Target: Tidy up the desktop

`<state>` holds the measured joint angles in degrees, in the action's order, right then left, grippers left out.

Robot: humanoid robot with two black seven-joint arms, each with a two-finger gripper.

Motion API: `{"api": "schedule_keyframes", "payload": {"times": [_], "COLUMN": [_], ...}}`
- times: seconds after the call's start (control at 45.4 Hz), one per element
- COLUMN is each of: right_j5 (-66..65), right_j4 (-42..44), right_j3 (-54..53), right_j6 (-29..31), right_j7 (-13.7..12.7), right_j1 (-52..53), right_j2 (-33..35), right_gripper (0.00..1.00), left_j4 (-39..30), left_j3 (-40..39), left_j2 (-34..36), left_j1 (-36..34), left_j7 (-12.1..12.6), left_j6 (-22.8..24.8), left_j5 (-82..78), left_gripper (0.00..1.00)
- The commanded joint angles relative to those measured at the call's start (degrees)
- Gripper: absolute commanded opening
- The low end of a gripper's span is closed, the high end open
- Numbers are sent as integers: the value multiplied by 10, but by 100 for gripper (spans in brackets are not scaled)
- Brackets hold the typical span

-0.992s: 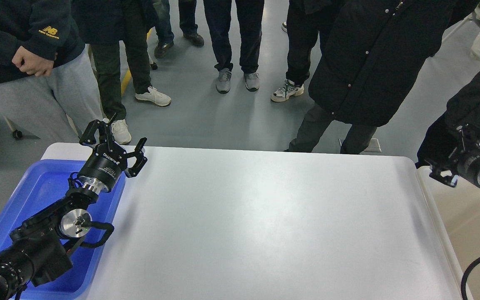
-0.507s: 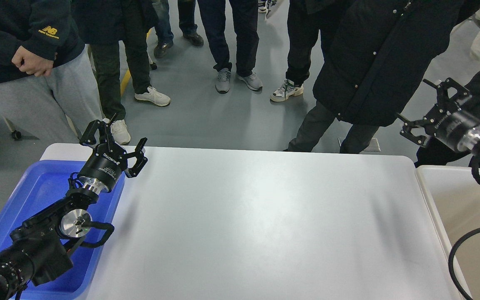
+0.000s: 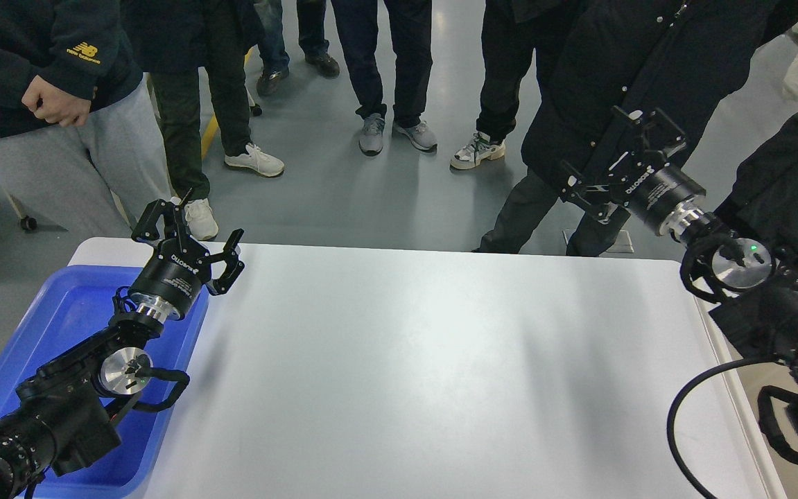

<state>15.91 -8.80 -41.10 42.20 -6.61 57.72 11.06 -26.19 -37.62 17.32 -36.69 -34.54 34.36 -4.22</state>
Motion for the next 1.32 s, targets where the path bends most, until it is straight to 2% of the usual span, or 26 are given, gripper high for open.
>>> {"api": "schedule_keyframes", "payload": {"times": [0.0, 0.265, 0.706, 1.301], "right_j5": [5, 5, 5, 5], "right_j4": [-2, 0, -3, -4], "right_j3": [-13, -14, -14, -10], "right_j6": [0, 3, 7, 7], "right_j7": [1, 4, 20, 20], "right_j1": [-23, -83, -158, -165], "right_j2": [-71, -105, -106, -106], "right_gripper": [100, 100, 100, 100], "left_j4": [0, 0, 0, 0], "left_j3": [0, 0, 0, 0], "left_j2": [0, 0, 0, 0], "left_j1": [-1, 0, 0, 0], "left_j7": [0, 0, 0, 0], "left_j6": [0, 0, -1, 0], "left_j5": [0, 0, 0, 0], "left_gripper": [100, 100, 100, 100]}}
